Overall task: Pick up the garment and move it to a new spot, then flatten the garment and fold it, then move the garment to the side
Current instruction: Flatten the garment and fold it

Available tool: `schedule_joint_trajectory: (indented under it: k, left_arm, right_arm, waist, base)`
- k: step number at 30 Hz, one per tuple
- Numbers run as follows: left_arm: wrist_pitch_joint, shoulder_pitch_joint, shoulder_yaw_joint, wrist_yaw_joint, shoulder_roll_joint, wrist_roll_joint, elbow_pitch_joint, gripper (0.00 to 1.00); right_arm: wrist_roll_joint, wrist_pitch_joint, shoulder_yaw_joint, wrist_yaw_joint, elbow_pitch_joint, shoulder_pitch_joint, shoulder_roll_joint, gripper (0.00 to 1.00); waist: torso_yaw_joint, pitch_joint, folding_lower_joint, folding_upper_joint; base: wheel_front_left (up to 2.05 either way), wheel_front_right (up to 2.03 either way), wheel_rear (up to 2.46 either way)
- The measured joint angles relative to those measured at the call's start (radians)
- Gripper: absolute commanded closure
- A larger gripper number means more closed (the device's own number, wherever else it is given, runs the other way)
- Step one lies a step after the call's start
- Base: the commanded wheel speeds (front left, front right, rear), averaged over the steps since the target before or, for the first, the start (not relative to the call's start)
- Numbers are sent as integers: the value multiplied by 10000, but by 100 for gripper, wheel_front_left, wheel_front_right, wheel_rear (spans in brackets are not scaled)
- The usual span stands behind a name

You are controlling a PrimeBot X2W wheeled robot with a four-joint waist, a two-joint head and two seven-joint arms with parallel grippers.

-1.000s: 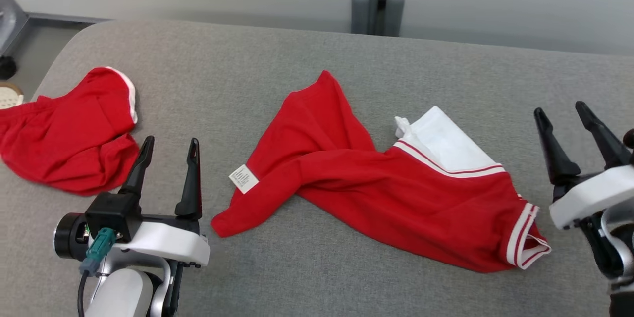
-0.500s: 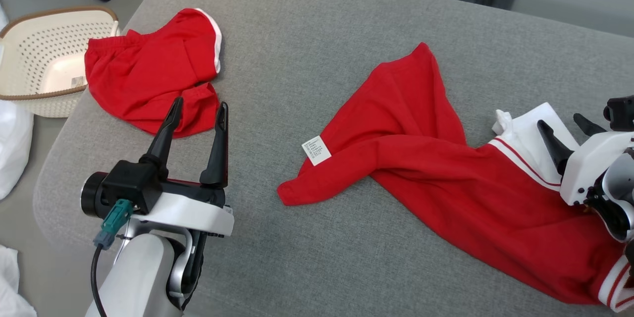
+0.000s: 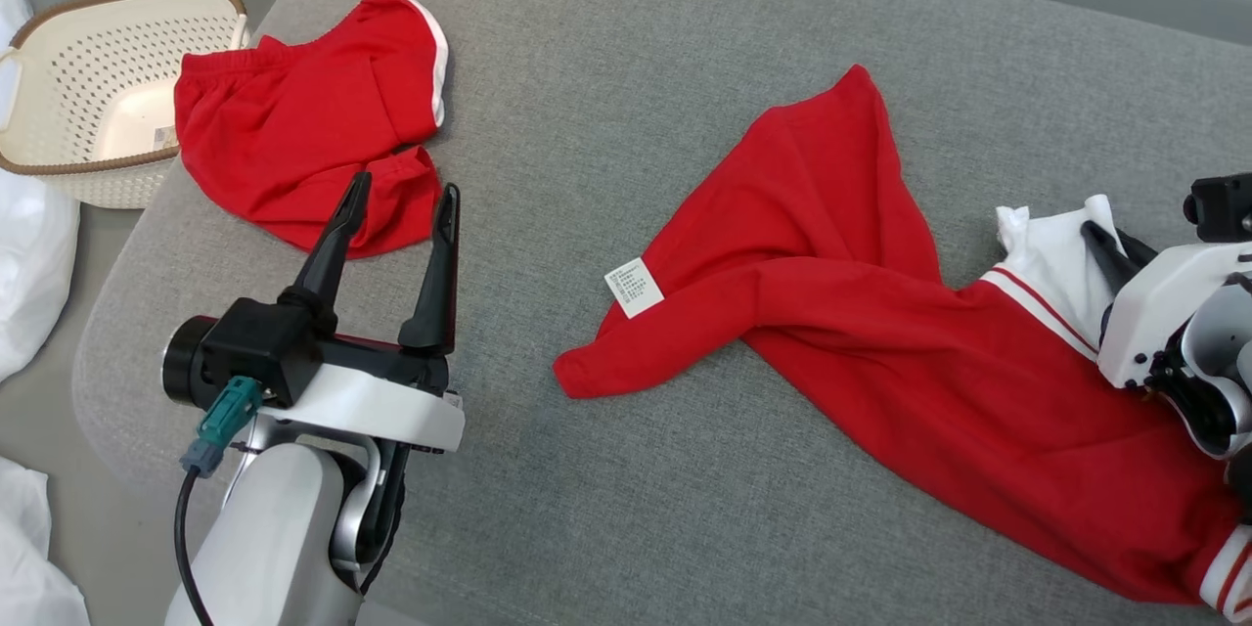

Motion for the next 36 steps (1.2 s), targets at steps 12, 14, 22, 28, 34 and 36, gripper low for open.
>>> schedule_joint_trajectory:
  k: [12, 14, 22, 28, 34, 36]
  left_arm:
    - [-10, 189, 594, 119, 48, 305, -54, 0]
    - [-10, 232, 686, 173, 102, 355, -67, 0]
    - [-10, 639, 911, 324, 270, 382, -102, 0]
    - [36, 1096, 1175, 546, 581, 357, -217, 0]
    - [224, 1485, 1406, 752, 811, 270, -476, 0]
    - [301, 1607, 1442, 792, 857, 268, -573, 0]
  right_arm:
    - [-384, -2729, 184, -4, -980, -1661, -240, 100]
    - [-614, -2907, 211, -4, -1421, -1894, -194, 100]
    - [-1264, -3068, 754, -4, -4397, 135, -382, 100]
    - [-1582, -3095, 984, -4, -6700, 3212, -867, 100]
    - [-1595, -3032, 583, -4, -7394, 5077, -1197, 100]
    - [-1557, -3009, 222, -6, -7377, 5596, -1189, 100]
  waist:
    - [-978, -366, 0, 0]
    - [-1214, -432, 0, 0]
    - [-2126, -721, 0, 0]
    - [-2722, -970, 0, 0]
    - [-3184, -1157, 0, 0]
    - [-3319, -1229, 0, 0]
  base:
    - [0, 0, 0]
    - [0, 0, 0]
    - [0, 0, 0]
    - [0, 0, 0]
    - [0, 0, 0]
    - [0, 0, 0]
